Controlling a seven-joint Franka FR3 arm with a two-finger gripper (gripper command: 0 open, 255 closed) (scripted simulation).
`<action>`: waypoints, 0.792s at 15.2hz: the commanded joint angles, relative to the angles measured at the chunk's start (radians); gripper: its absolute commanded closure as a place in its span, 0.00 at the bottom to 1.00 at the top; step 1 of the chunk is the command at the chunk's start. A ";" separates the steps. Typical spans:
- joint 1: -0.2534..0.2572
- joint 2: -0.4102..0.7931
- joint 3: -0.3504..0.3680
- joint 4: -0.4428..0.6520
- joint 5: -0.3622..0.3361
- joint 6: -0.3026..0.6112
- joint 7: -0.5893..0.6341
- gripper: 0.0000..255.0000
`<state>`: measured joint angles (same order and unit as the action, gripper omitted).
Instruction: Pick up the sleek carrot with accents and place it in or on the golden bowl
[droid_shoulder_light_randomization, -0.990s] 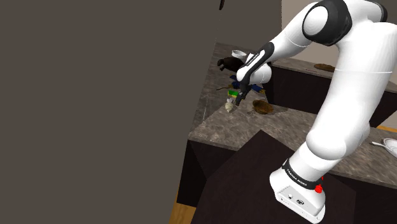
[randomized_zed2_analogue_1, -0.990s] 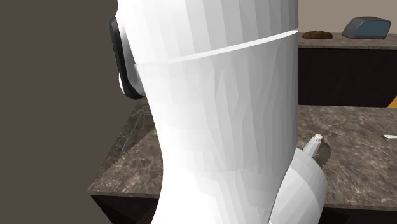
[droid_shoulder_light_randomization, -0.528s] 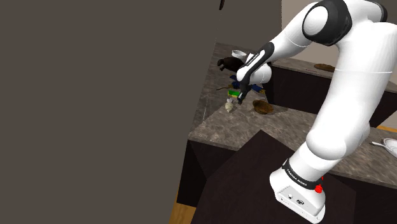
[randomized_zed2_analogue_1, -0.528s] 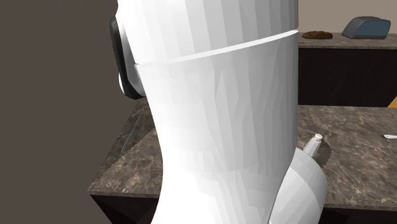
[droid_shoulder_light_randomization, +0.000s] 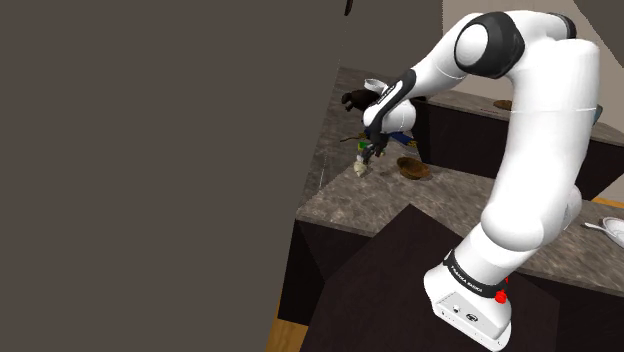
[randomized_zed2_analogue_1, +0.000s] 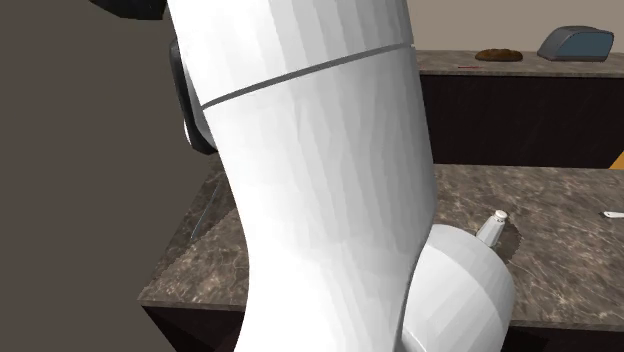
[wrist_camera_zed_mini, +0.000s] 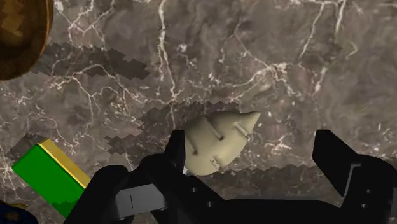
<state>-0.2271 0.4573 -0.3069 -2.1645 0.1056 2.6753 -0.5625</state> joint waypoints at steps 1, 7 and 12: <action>-0.013 0.082 0.009 0.086 0.060 -0.007 0.074 0.00; -0.052 0.304 0.014 0.362 0.193 -0.066 0.298 0.00; -0.070 0.366 0.032 0.396 0.206 -0.036 0.290 0.00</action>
<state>-0.2944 0.8088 -0.2783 -1.7775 0.3087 2.6335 -0.2739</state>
